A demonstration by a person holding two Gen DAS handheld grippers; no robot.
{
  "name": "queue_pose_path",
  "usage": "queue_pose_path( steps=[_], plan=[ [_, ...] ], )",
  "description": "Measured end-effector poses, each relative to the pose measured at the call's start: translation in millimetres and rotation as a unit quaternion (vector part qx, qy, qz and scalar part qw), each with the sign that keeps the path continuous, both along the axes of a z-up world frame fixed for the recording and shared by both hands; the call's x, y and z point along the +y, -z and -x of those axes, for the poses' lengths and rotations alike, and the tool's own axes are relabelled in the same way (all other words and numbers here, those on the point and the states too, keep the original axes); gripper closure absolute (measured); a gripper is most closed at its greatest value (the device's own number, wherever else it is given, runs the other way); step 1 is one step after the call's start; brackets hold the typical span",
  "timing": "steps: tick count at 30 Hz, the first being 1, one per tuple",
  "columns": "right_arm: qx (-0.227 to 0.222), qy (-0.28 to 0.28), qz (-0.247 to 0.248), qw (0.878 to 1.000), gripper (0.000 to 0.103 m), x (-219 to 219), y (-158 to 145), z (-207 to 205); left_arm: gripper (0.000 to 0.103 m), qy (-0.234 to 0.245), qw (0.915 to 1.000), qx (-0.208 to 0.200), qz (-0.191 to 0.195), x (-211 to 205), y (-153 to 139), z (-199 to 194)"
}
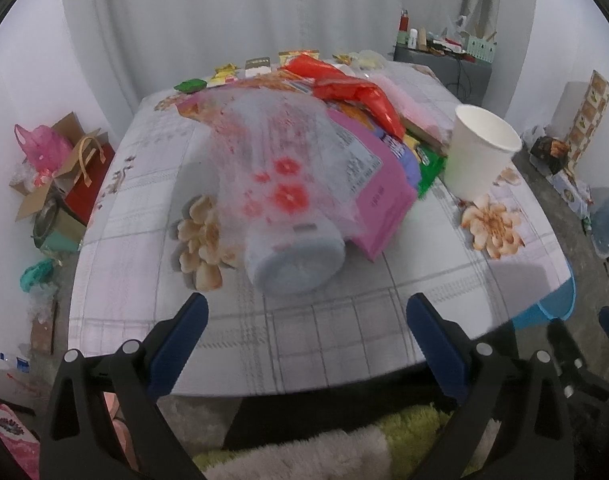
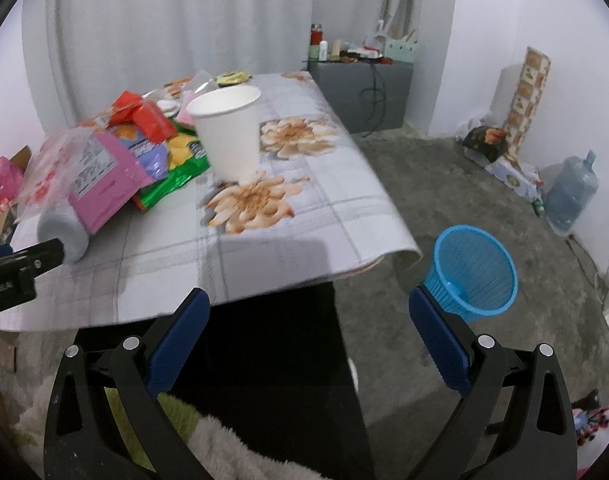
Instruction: Collect trash
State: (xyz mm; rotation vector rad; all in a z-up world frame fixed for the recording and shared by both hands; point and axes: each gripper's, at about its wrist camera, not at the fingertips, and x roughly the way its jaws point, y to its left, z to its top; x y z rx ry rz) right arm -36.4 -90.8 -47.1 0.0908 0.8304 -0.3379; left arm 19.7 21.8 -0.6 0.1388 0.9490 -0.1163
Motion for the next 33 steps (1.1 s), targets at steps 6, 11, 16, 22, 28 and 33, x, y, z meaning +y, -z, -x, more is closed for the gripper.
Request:
queue_pose_path(
  steps=[6, 11, 16, 22, 28, 33],
  plan=[
    [-0.028, 0.027, 0.011, 0.999, 0.008, -15.7, -13.3, -17.8, 0.006, 0.013, 0.9995, -0.013, 0.024, 22.9, -6.7, -13.1],
    [-0.051, 0.04, 0.018, 0.998, 0.008, -26.6, -24.1, -35.0, 0.006, 0.074, 0.9883, -0.034, 0.129, 51.5, -8.1, -13.2],
    [-0.064, 0.046, 0.015, 0.997, 0.008, -31.4, -34.2, -52.6, 0.006, 0.054, 0.9786, -0.025, 0.197, 66.9, -1.7, -28.2],
    [-0.073, 0.042, 0.014, 0.996, 0.008, -26.0, -41.4, -65.6, 0.006, 0.032, 0.9856, -0.057, 0.156, 59.4, -4.5, -50.4],
    [-0.065, 0.027, -0.069, 0.995, 0.008, -41.0, -41.5, -81.1, 0.014, 0.063, 0.9788, -0.061, 0.185, 61.2, -5.2, -58.3],
    [-0.081, 0.0, -0.173, 0.982, 0.008, -56.3, -44.0, -97.8, 0.018, 0.081, 0.9664, -0.065, 0.235, 75.8, -6.5, -51.0]
  ],
)
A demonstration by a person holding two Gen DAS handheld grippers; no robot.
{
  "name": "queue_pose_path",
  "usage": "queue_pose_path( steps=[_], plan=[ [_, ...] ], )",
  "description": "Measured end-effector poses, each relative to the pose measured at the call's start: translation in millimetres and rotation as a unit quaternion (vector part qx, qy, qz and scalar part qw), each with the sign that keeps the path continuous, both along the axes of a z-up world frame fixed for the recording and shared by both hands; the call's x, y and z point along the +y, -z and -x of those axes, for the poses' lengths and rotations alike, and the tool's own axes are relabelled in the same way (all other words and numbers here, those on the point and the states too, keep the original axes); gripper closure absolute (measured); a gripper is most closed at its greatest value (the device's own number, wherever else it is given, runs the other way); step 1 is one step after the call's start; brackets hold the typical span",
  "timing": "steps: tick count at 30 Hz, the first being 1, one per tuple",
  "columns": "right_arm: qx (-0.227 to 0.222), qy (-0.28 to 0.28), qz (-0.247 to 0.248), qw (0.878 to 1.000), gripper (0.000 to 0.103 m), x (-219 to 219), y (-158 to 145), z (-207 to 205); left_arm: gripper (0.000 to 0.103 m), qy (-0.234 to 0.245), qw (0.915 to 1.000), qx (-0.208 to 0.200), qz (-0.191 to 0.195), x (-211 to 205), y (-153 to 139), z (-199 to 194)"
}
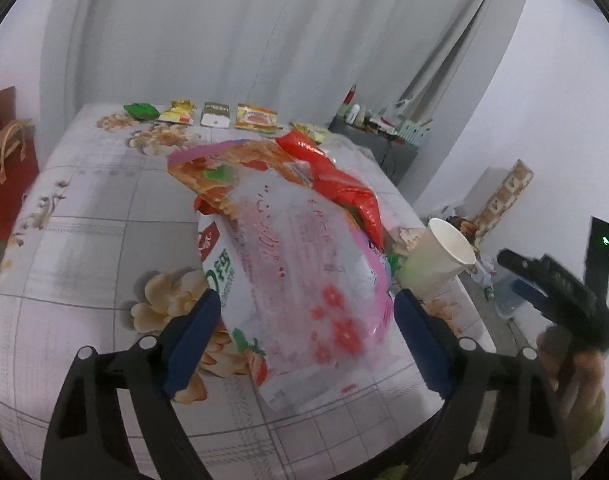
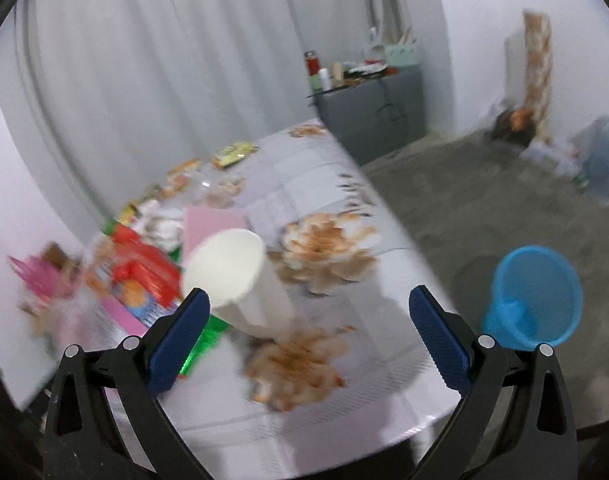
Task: Collect trash
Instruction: 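Grasp the clear flowered plastic bag with the left tool while the right tool grasps the white paper cup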
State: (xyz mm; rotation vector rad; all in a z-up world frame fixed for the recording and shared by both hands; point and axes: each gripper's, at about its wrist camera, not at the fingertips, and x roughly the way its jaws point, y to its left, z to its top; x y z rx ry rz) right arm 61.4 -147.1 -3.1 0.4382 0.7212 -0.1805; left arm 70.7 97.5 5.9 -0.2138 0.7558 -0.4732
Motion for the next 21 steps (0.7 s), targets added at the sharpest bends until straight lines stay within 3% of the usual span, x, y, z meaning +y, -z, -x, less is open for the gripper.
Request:
queue_pose_path(
  steps=[4, 10, 14, 21],
  plan=[
    [-0.001, -0.016, -0.055, 0.998, 0.009, -5.4, 2.5, -16.0, 0.035, -0.004, 0.9998, 0.013, -0.013, 4.2, 6.3, -1.0],
    [0.03, -0.028, -0.106, 0.994, 0.025, -9.6, 14.1, -41.1, 0.061, -0.002, 0.9989, 0.032, 0.034, 15.6, 12.3, -6.3],
    [0.054, -0.03, -0.127, 0.99, 0.041, -12.1, 24.2, -49.5, 0.078, 0.008, 0.9984, 0.032, 0.047, 20.4, 13.0, -5.1],
    [0.074, -0.034, -0.149, 0.985, 0.073, -13.8, 32.6, -50.8, 0.093, 0.017, 0.9983, 0.006, 0.055, 27.6, 4.0, 2.1]
  ],
)
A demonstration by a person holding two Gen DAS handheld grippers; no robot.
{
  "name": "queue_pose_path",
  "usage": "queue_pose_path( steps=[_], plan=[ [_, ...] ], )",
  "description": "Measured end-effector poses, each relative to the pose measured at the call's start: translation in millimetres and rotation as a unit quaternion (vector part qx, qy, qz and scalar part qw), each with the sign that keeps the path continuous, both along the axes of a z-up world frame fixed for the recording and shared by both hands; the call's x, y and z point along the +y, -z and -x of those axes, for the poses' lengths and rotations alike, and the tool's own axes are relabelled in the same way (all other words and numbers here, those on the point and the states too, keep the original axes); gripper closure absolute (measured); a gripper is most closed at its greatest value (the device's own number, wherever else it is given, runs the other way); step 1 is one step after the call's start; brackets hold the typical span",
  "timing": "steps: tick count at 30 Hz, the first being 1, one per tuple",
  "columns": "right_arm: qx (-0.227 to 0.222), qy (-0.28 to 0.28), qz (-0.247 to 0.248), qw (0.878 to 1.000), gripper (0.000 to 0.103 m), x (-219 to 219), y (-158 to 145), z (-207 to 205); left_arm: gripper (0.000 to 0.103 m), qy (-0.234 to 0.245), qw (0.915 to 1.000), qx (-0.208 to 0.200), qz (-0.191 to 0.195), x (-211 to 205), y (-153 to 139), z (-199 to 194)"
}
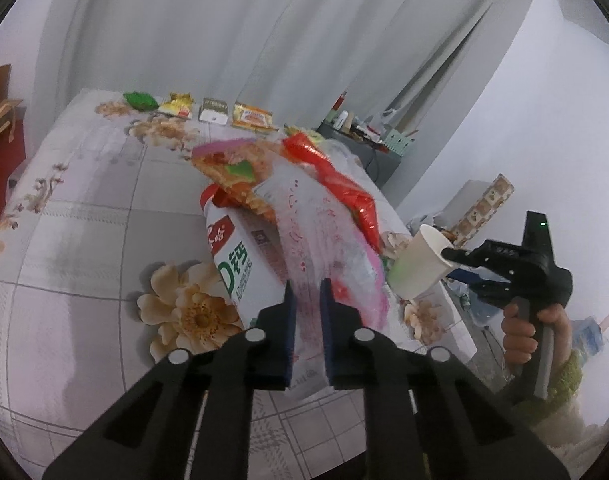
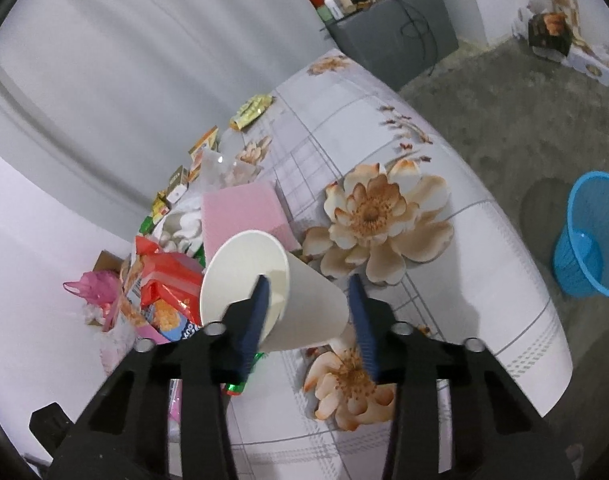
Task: Collect trash
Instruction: 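Grasp the clear flowered plastic bag with the left tool while the right tool grasps the white paper cup, then carry the bag and cup over the blue wastebasket and open both tools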
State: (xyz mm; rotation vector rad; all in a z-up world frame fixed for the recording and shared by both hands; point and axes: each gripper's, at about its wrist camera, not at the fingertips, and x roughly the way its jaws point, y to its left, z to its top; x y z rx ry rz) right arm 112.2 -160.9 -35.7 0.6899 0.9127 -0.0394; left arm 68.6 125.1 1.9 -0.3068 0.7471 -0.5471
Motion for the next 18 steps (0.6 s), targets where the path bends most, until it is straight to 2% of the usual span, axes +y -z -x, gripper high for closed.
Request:
queue_pose_path(
  steps=[1, 6, 18],
  plan=[
    [-0.002, -0.001, -0.002, 1.0, 0.075, -0.2, -0.3, 1.2, 0.096, 0.002, 1.0, -0.005, 0.001, 0.7, -2.2, 1.7],
    [-0.006, -0.001, -0.009, 1.0, 0.097, -3.6, -4.2, 5.5, 0.099, 0.006, 0.9997, -0.02, 0.01, 3.1, -12.3, 7.9],
    [-0.044, 0.014, -0.041, 0.998, 0.1, -19.0, -16.2, 32.8, 0.102, 0.014, 0.9958, -0.088, 0.019, 0.5, -58.4, 29.0]
  ],
)
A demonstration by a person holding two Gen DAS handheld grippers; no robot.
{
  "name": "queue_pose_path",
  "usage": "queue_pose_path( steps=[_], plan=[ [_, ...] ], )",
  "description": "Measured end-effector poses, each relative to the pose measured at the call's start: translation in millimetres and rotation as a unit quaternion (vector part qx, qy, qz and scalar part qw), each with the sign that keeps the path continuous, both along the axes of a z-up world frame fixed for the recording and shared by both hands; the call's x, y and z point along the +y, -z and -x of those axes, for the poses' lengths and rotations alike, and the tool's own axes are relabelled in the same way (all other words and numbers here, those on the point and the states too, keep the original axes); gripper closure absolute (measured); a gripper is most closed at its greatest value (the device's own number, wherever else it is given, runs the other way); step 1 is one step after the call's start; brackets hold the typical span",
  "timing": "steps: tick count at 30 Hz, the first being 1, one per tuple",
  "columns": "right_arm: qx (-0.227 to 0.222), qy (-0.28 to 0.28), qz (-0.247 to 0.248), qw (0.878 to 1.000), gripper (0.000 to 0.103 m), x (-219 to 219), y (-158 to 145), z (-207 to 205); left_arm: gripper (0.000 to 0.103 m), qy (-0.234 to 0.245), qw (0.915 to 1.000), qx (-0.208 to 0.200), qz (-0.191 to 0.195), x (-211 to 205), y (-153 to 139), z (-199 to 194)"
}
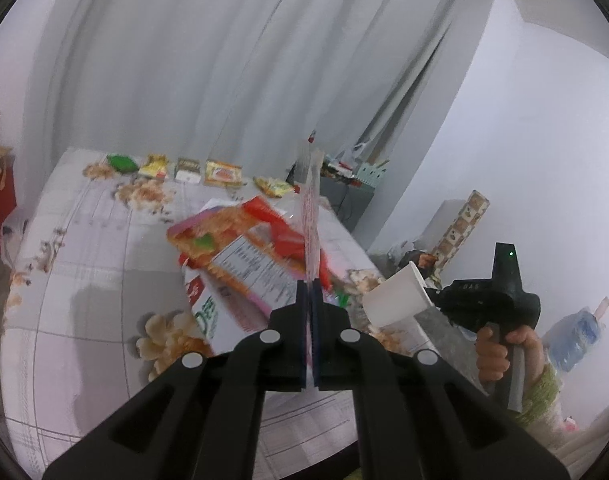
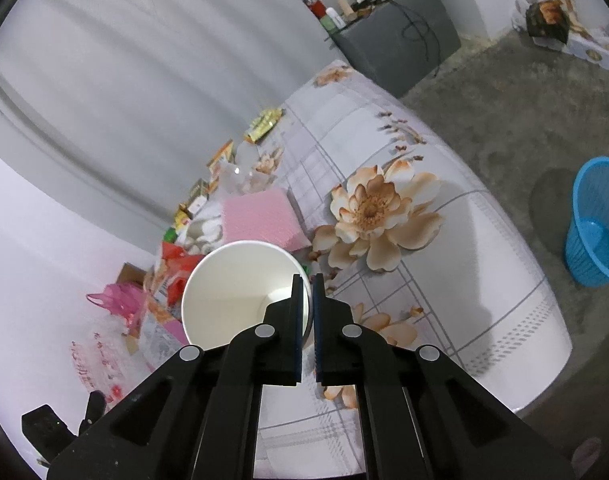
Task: Collect trash
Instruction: 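Carry the bag and cup over the blue wastebasket and open both tools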
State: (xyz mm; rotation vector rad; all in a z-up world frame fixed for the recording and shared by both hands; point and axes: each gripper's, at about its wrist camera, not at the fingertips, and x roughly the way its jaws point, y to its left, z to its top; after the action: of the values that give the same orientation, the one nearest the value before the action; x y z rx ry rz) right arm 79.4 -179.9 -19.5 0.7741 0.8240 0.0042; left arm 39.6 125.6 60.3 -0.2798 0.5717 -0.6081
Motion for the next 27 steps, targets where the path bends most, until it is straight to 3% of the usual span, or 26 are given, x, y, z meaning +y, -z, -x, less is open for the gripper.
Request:
queue_pose_path(
  steps=[5, 10, 15, 19, 24, 27],
  plan=[
    [-0.035, 0.032, -0.004, 0.999, 0.1, -27.3, -17.3, 28.4, 0.102, 0.033, 0.9994, -0.013, 0.0, -7.7, -9.2, 6.3],
    [-0.058, 0.108, 0.01, 0.992, 0.1, -80.7, -33.5, 82.5, 0.102, 0.106, 0.994, -0.029, -0.001, -12.3, -1.2, -5.1],
    [-0.056, 0.218, 0.026, 0.974, 0.1, -150.0, -34.1, 152.4, 0.102, 0.2, 0.9796, -0.015, -0.007, -104.4, -7.0, -15.0],
    [-0.039, 0.296, 0.039, 0.953, 0.1, -193.0, -23.6, 198.9, 0.102, 0.276, 0.9607, 0.018, -0.029, -203.3, 0.6, -18.4],
    [-0.007, 0.369, 0.018, 0.929, 0.1, -241.1, 16.1, 227.2, 0.102, 0.346, 0.935, 0.052, -0.06, -322.5, 26.9, -14.3],
    [0.011, 0.395, -0.012, 0.919, 0.1, -267.3, 46.8, 231.4, 0.102, 0.376, 0.9189, 0.07, -0.098, -396.2, 53.6, -11.8]
  ],
)
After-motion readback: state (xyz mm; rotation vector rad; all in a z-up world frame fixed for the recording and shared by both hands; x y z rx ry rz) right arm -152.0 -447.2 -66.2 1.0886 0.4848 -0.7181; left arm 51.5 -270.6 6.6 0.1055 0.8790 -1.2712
